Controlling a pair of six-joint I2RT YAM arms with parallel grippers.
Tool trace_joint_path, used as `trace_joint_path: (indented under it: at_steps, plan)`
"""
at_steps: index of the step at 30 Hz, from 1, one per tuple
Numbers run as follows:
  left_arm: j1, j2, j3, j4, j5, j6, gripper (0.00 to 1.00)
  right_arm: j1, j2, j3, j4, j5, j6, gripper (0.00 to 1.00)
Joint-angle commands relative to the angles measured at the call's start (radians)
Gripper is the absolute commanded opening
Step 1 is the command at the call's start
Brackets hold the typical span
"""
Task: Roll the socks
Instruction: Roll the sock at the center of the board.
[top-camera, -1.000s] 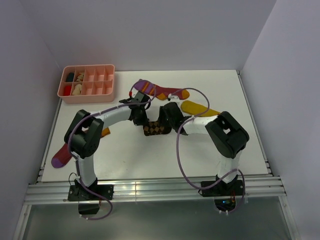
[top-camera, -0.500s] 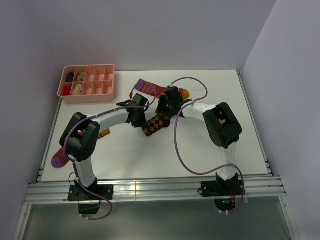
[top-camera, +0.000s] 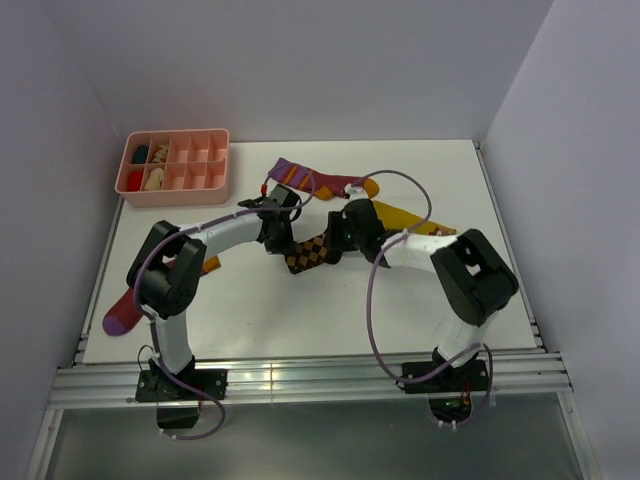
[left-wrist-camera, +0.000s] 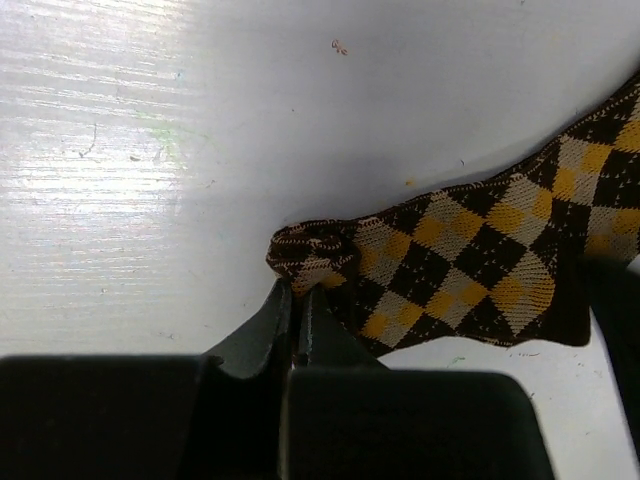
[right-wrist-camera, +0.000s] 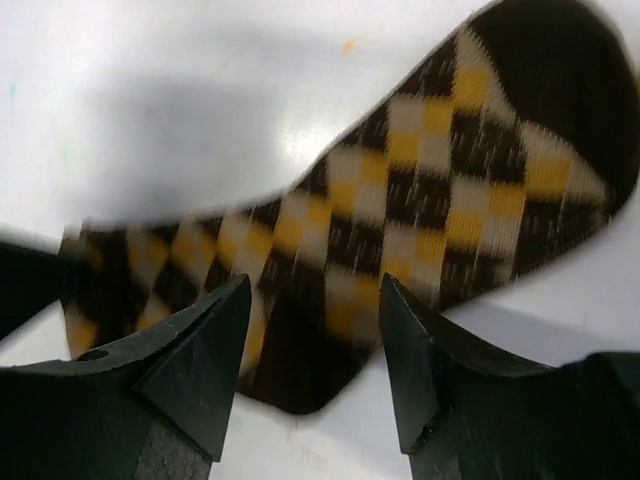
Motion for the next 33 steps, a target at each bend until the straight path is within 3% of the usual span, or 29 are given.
trace_joint_path:
  at_steps: [1, 8, 16, 33]
  plan:
    - [-0.010, 0.045, 0.023, -0.096, -0.020, -0.013, 0.00, 0.085, -0.138, -0.115, 0.214, 0.121, -0.111, 0.61]
    - [-0.010, 0.040, 0.027, -0.101, -0.020, -0.011, 0.00, 0.263, -0.155, -0.192, 0.357, 0.158, -0.126, 0.60]
    - [-0.016, 0.046, 0.026, -0.111, -0.016, -0.019, 0.00, 0.399, -0.075, -0.125, 0.391, 0.225, -0.219, 0.59]
    - [-0.019, 0.059, 0.041, -0.122, -0.007, -0.022, 0.00, 0.447, 0.118, -0.077, 0.396, 0.385, -0.212, 0.53]
